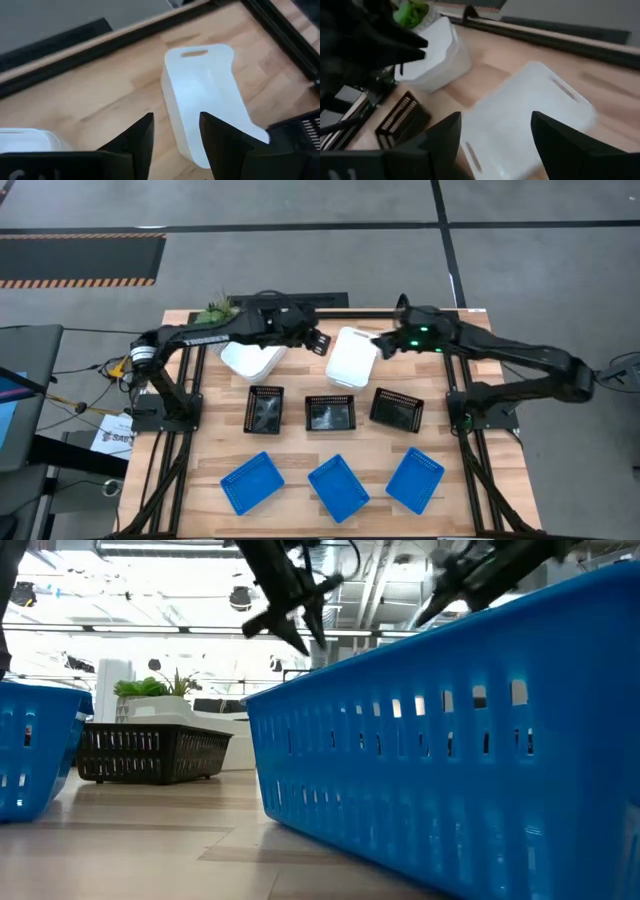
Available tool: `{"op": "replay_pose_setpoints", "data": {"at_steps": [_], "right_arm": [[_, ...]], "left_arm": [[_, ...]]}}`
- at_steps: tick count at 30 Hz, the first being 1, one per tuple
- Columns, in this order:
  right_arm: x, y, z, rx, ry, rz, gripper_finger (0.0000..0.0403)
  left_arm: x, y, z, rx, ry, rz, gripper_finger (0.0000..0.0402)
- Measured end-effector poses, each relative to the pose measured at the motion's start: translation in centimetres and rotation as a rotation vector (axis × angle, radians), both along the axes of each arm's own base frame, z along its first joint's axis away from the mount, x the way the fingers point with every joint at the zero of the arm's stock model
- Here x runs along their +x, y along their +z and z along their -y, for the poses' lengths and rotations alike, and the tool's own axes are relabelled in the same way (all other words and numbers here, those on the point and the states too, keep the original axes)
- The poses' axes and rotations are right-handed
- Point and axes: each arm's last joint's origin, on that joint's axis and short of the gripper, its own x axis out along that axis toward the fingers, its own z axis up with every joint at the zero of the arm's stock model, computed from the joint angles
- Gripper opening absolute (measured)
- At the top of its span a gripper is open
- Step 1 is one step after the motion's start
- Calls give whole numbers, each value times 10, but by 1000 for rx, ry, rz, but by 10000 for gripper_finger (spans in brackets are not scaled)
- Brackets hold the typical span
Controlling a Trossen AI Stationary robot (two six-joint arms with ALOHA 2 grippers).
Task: Stack baskets by color
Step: Stack the white bin on the white bins
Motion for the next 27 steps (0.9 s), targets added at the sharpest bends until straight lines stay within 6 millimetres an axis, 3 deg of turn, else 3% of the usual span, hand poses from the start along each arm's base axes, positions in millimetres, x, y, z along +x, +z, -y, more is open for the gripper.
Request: {"op": "replay_pose_setpoints", "data": {"at_steps": [5, 9, 18, 23, 27], "right_arm": [[-33, 14, -14, -27, -56, -2, 264], [-49, 19, -19, -30, -92, 0, 264], [-55, 18, -22, -23, -92, -17, 264], [-53, 18, -26, -23, -63, -24, 264], [-53, 17, -29, -20, -45, -35, 264]], "left_arm": [[31, -38, 1, -28, -96, -22, 160], [50, -67, 0, -46, -116, -80, 186], [83, -117, -8, -112, -148, -180, 216], [85, -127, -12, -144, -123, -196, 212], [85, -127, -15, -155, -117, -185, 169]]}}
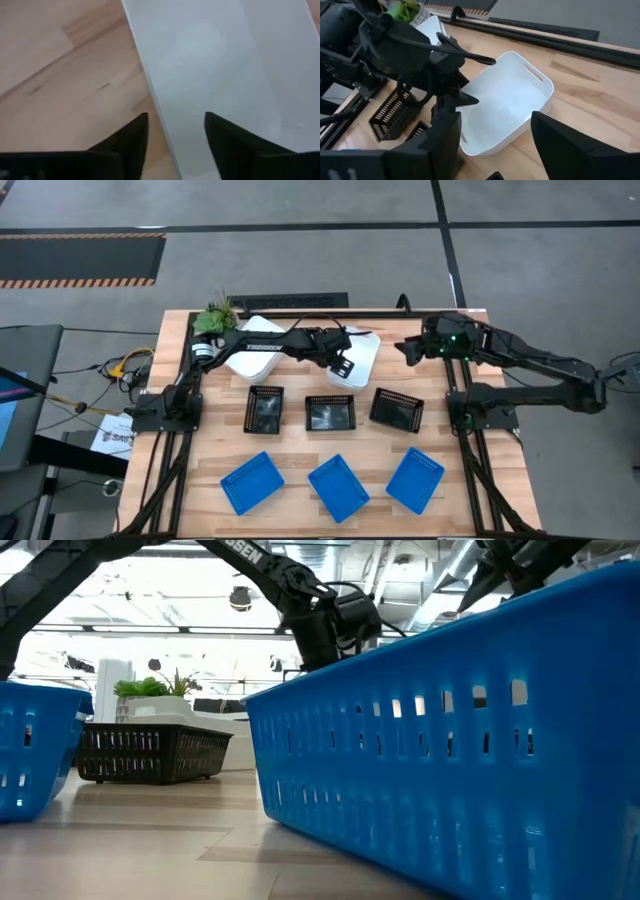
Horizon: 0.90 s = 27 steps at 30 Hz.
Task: Stack baskets by color
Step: Stack the white bin on the white bins
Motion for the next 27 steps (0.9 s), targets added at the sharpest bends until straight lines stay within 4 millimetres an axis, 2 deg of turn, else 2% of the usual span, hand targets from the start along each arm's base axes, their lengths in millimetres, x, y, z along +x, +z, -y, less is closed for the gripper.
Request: {"op": "replay_pose_setpoints", "data": {"at_steps": [6, 7, 11, 14, 18, 22, 25, 27], "right_arm": [[0, 0, 0, -3, -1, -4, 264], [0, 0, 0, -4, -3, -4, 264], [0, 0, 0, -6, -3, -5, 264], [0, 0, 0, -17, -18, -9, 264], [0, 0, 0, -17, -19, -10, 264], [0, 0, 0, -17, -19, -10, 264], [0, 0, 0, -17, -19, -11, 264], [0, 0, 0, -26, -13, -16, 264]], "left_arm": [[-3, 1, -6, -26, 6, -7, 26], [-3, 1, -7, -24, 4, -8, 14], [-3, 1, -11, -31, 23, 11, 2], [0, 12, -16, -37, 38, 50, 1], [8, 42, -23, -20, 20, 109, 0], [5, 90, -27, 14, -48, 87, 0], [-10, 129, -29, 12, -93, 78, 0], [-27, 155, -30, 28, -88, 71, 0]]}}
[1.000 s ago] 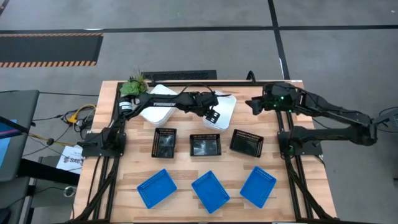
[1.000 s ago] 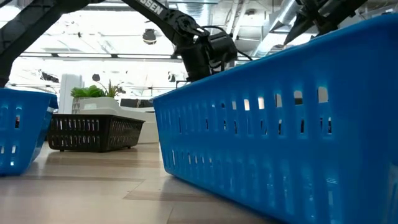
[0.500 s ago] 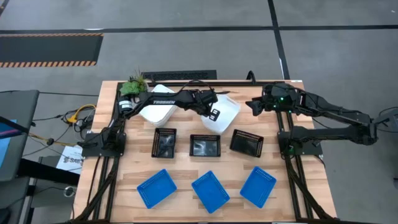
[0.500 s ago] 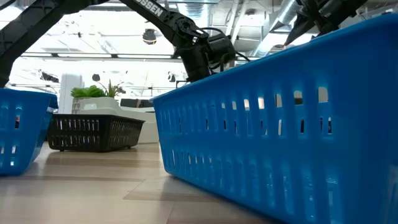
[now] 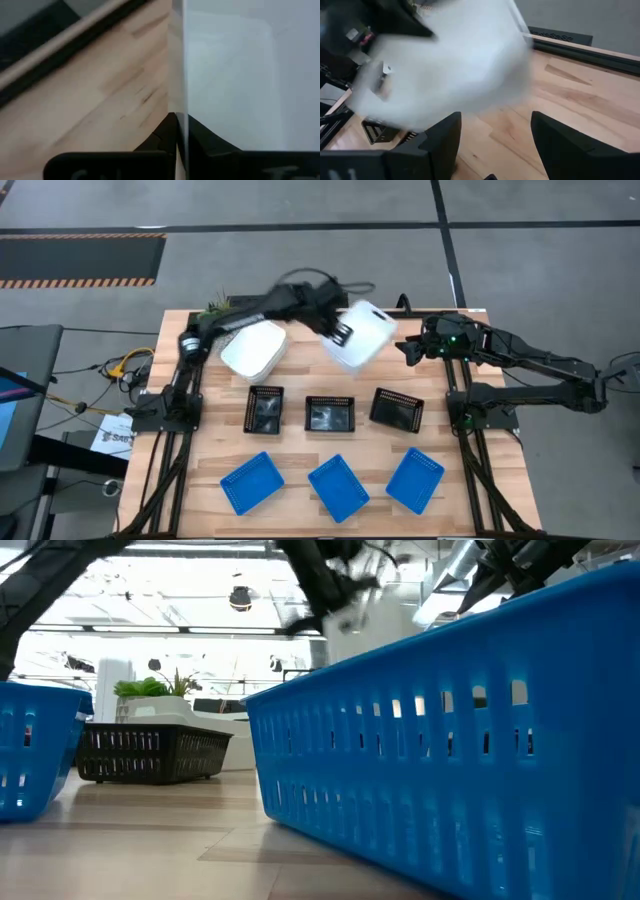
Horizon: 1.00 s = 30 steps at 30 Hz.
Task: Stack baskets by color
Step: Stack the white bin on the white bins
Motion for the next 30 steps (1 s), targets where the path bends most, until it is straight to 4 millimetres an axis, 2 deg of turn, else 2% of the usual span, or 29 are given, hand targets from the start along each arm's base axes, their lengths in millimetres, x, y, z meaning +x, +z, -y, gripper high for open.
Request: {"op": "replay_pose_setpoints", "data": {"at_steps": [5, 8, 11, 13, 16, 21, 26, 30], "right_arm": [[0, 0, 0, -6, 6, -11, 264], [0, -1, 0, -6, 6, -12, 264], [0, 0, 0, -7, 7, -11, 264], [0, 0, 0, -7, 7, -12, 264], [0, 0, 0, -8, 8, -12, 264], [0, 0, 0, -8, 8, -12, 264], [0, -1, 0, -7, 7, -13, 264], [1, -2, 1, -3, 5, -20, 264]], "left_arm": [[-75, 65, 6, 102, 102, -65, 0], [-116, 87, 16, 164, 193, -128, 0], [-148, 92, 24, 174, 263, -140, 0], [-167, 87, 29, 165, 280, -151, 0], [-190, 65, 36, 146, 297, -216, 0], [-216, 33, 41, 117, 334, -278, 0], [-230, 9, 48, 95, 350, -331, 0], [-231, -7, 43, 148, 369, -355, 0]]}}
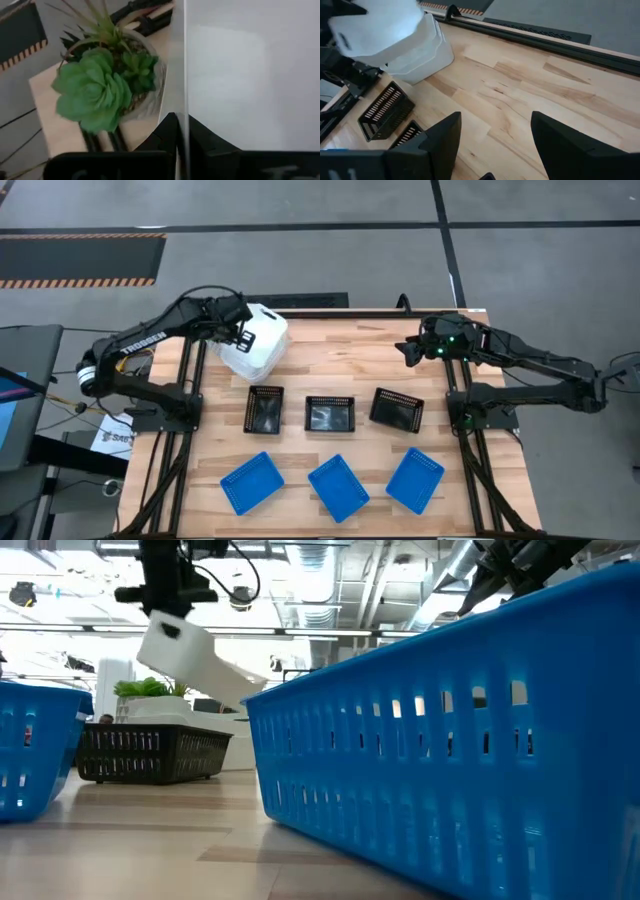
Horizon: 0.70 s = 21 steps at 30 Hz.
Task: Stack baskets by color
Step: Stack the white bin on the white bins
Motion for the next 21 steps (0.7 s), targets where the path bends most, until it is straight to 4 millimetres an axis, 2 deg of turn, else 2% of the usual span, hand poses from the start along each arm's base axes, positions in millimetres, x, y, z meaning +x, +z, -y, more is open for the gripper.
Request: {"op": "replay_pose_setpoints", "data": {"at_steps": [8, 21], "right_arm": [[6, -4, 2, 12, 2, -27, 264], [6, -6, 0, 19, 11, -45, 264]], "left_arm": [[5, -26, -14, -6, -50, -20, 0], [0, -48, -17, -11, -71, -92, 0]]}}
